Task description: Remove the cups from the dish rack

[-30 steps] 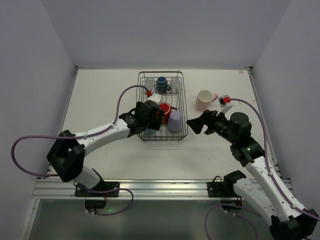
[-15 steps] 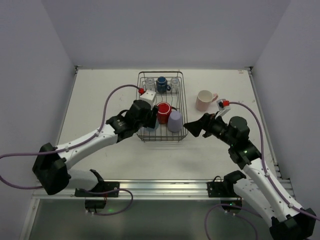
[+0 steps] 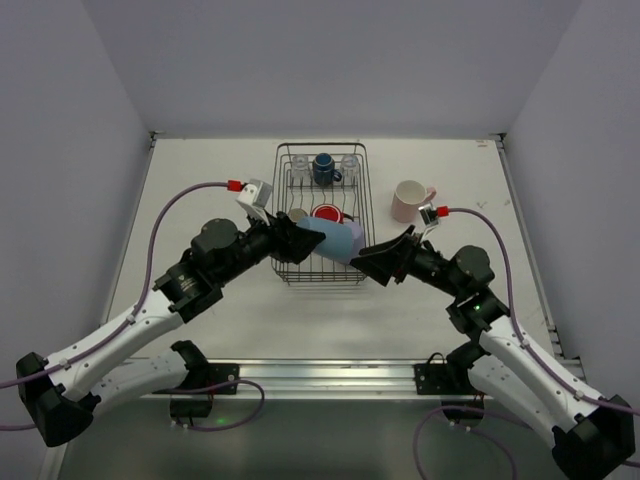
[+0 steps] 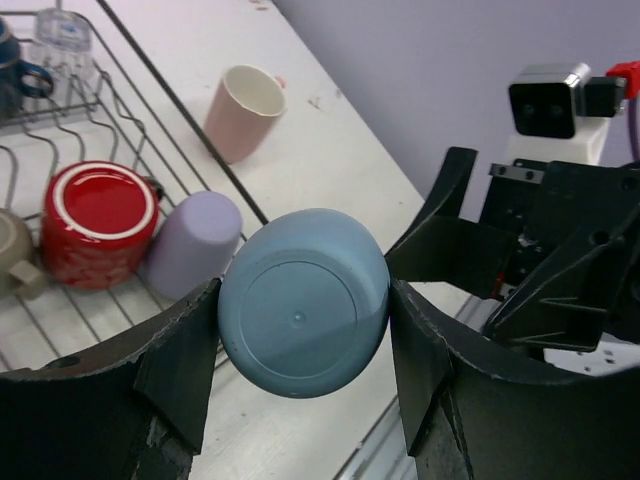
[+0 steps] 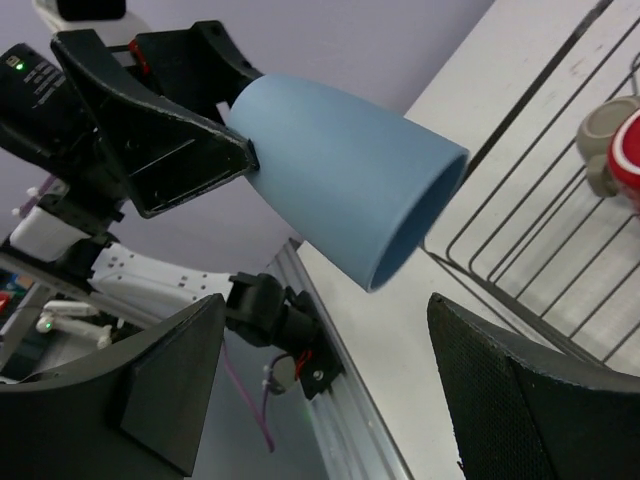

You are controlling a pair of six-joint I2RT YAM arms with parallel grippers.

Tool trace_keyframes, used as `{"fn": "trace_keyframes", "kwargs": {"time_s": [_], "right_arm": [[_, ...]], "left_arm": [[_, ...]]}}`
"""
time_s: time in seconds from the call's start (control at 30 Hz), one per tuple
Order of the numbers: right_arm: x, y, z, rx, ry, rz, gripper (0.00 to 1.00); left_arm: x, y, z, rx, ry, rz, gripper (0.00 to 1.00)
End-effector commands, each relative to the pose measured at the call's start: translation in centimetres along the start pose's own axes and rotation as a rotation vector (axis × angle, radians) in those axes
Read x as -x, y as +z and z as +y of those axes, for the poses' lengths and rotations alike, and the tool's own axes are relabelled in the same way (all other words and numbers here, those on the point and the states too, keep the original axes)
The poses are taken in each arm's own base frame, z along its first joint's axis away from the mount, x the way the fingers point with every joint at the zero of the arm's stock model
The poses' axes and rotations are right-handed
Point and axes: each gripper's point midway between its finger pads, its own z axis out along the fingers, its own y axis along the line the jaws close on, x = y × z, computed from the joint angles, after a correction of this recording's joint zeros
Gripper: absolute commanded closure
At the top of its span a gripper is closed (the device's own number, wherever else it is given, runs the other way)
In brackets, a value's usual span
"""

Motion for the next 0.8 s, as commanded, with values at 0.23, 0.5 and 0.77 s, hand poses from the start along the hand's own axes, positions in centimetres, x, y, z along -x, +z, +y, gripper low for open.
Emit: {"fn": "trace_keyframes", "kwargs": {"time_s": [0.23, 0.5, 0.77], "right_arm": [[1.5, 0.6, 3.8, 0.146, -0.049, -0.039, 0.16], [3.2, 1.0, 5.8, 0.223, -0.055, -0.094, 0.43], [5.2, 0.7, 5.3, 0.111, -0.084, -0.158, 1.00]], "left_arm": [[1.1, -0.4, -6.3, -0.330, -0.114, -0.024, 0.67], [-0.8, 0.1, -7.0, -0.381, -0.131, 0.033, 0.57], [-1.6, -0.1, -5.3, -0.292, -0.018, 0.075, 0.07]]}}
